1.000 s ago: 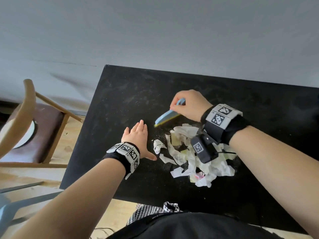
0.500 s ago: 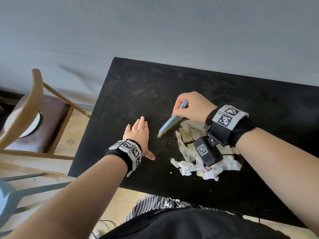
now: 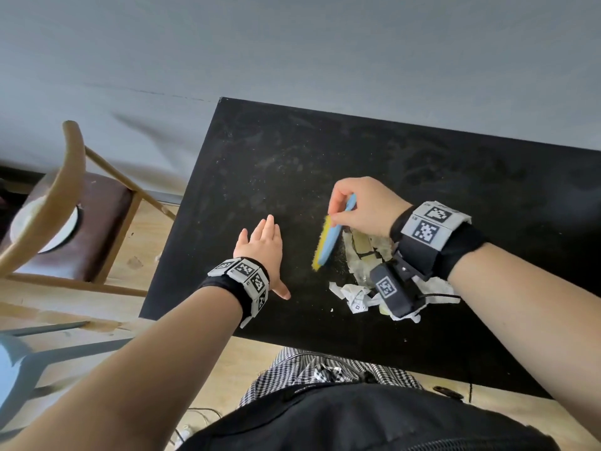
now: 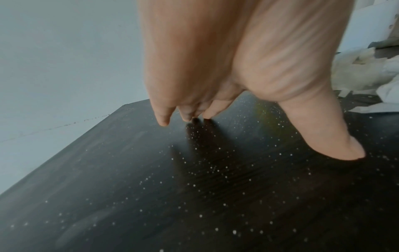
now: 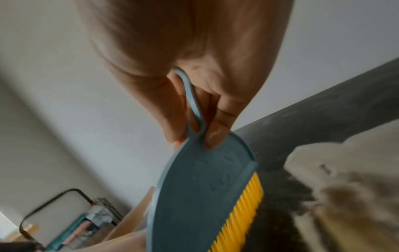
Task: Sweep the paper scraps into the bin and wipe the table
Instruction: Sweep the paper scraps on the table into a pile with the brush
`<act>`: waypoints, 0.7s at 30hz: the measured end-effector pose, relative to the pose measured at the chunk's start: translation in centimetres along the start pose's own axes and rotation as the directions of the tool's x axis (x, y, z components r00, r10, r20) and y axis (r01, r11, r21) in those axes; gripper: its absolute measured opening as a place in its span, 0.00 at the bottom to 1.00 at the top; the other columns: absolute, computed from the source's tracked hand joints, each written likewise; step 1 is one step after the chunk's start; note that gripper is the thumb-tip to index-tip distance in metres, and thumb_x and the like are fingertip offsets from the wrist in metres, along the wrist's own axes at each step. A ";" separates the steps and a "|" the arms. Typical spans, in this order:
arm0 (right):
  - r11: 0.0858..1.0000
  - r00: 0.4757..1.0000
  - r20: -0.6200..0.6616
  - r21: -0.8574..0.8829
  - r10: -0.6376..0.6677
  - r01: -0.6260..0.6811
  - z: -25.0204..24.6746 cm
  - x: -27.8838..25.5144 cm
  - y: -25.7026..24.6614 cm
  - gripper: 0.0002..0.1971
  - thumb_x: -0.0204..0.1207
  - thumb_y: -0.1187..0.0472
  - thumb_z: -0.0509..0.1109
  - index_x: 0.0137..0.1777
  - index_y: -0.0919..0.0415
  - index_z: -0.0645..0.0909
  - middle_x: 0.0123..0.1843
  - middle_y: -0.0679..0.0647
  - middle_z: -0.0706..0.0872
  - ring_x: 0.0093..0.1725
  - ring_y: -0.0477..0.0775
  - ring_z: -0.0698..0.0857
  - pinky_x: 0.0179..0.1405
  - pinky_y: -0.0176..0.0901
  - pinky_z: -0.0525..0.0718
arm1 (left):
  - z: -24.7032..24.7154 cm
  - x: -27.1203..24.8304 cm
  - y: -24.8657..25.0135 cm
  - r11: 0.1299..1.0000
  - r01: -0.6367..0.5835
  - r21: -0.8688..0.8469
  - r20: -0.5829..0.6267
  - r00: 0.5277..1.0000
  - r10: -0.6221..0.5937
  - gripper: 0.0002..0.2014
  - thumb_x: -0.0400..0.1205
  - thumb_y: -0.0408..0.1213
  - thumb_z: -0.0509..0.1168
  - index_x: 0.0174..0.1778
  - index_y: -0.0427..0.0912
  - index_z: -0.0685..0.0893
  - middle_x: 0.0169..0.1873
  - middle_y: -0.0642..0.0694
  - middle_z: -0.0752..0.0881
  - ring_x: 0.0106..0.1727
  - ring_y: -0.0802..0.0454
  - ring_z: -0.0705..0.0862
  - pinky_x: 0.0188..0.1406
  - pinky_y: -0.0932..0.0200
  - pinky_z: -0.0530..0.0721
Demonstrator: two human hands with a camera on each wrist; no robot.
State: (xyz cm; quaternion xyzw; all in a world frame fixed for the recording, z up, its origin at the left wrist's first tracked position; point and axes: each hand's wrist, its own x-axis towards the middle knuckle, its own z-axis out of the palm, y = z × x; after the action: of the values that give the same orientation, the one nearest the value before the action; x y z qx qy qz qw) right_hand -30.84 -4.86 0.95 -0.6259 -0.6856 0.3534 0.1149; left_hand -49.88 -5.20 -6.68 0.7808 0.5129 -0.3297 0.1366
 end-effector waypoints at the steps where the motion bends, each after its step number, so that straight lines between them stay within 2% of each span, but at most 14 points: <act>1: 1.000 1.000 0.005 0.011 -0.027 0.027 0.7 0.1 -0.8 0.12 0.71 0.63 0.74 0.32 0.47 0.76 0.37 0.41 0.79 0.40 0.41 0.78 0.44 0.38 0.75 | 0.1 -0.2 -0.1 1.000 -0.004 0.003 -0.005 1.000 0.004 0.69 0.62 0.66 0.76 0.82 0.35 0.37 0.82 0.40 0.36 0.84 0.45 0.39 0.82 0.43 0.47; 5: 0.996 0.992 0.115 -0.057 -0.060 0.067 3.9 -0.1 -1.5 0.16 0.72 0.63 0.72 0.30 0.46 0.72 0.40 0.42 0.79 0.47 0.45 0.80 0.51 0.40 0.79 | 0.6 -0.9 -0.2 1.000 -0.017 0.016 0.004 1.000 0.017 0.69 0.62 0.65 0.76 0.82 0.35 0.37 0.83 0.40 0.36 0.84 0.45 0.39 0.82 0.42 0.47; 8: 0.991 0.995 0.093 -0.131 0.031 -0.018 2.5 -0.8 0.4 0.15 0.72 0.66 0.71 0.32 0.48 0.73 0.37 0.40 0.76 0.46 0.45 0.77 0.51 0.40 0.79 | 1.2 -1.2 -0.1 0.999 -0.035 0.028 0.006 0.999 0.035 0.69 0.62 0.65 0.76 0.82 0.35 0.37 0.82 0.40 0.36 0.83 0.44 0.39 0.82 0.42 0.48; 10: 0.990 0.996 0.040 -0.119 0.079 -0.074 1.1 -1.2 1.1 0.11 0.72 0.68 0.70 0.36 0.53 0.74 0.36 0.41 0.76 0.42 0.46 0.78 0.46 0.39 0.78 | 1.6 -1.3 0.1 0.999 -0.039 0.035 -0.003 0.999 0.040 0.69 0.62 0.66 0.76 0.82 0.35 0.37 0.82 0.40 0.35 0.83 0.44 0.39 0.82 0.43 0.47; 13: 1.000 1.000 -0.009 -0.017 -0.011 0.011 1.1 -1.8 -0.7 0.14 0.72 0.69 0.69 0.34 0.50 0.71 0.36 0.43 0.78 0.38 0.42 0.79 0.37 0.31 0.74 | 1.9 -1.6 0.2 0.998 -0.046 0.041 -0.007 0.999 0.047 0.70 0.61 0.66 0.76 0.82 0.35 0.36 0.82 0.39 0.35 0.83 0.44 0.39 0.82 0.43 0.47; 15: 0.996 0.996 0.040 0.031 -0.085 0.084 2.8 -2.1 -2.4 0.15 0.72 0.68 0.70 0.33 0.48 0.70 0.37 0.43 0.78 0.40 0.41 0.80 0.39 0.28 0.77 | 2.0 -1.8 0.0 0.999 -0.043 0.032 -0.008 0.999 0.043 0.70 0.61 0.64 0.77 0.82 0.34 0.36 0.82 0.39 0.35 0.83 0.44 0.39 0.82 0.43 0.47; 18: 0.994 0.986 0.126 -0.004 -0.111 0.113 5.5 -2.6 -2.7 0.15 0.72 0.68 0.70 0.35 0.49 0.71 0.38 0.41 0.77 0.45 0.43 0.81 0.48 0.37 0.83 | 2.2 -2.1 -0.4 0.999 -0.035 0.027 -0.005 0.999 0.035 0.70 0.61 0.63 0.78 0.82 0.35 0.37 0.82 0.39 0.36 0.84 0.44 0.39 0.82 0.43 0.47; 21: 0.999 0.991 0.137 -0.051 0.004 0.003 4.8 -3.2 -0.7 0.17 0.72 0.70 0.70 0.32 0.48 0.69 0.38 0.42 0.77 0.46 0.47 0.81 0.49 0.40 0.82 | 2.3 -2.2 -0.5 0.998 -0.046 0.045 -0.001 0.999 0.046 0.70 0.62 0.64 0.77 0.82 0.34 0.37 0.82 0.39 0.36 0.84 0.44 0.39 0.82 0.43 0.48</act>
State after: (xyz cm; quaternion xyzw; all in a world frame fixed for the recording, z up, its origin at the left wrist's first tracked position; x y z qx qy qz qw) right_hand -33.63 -9.45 -1.20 -0.6031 -0.7005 0.3780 0.0515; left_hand -51.79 -7.79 -6.91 0.7955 0.4875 -0.3371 0.1261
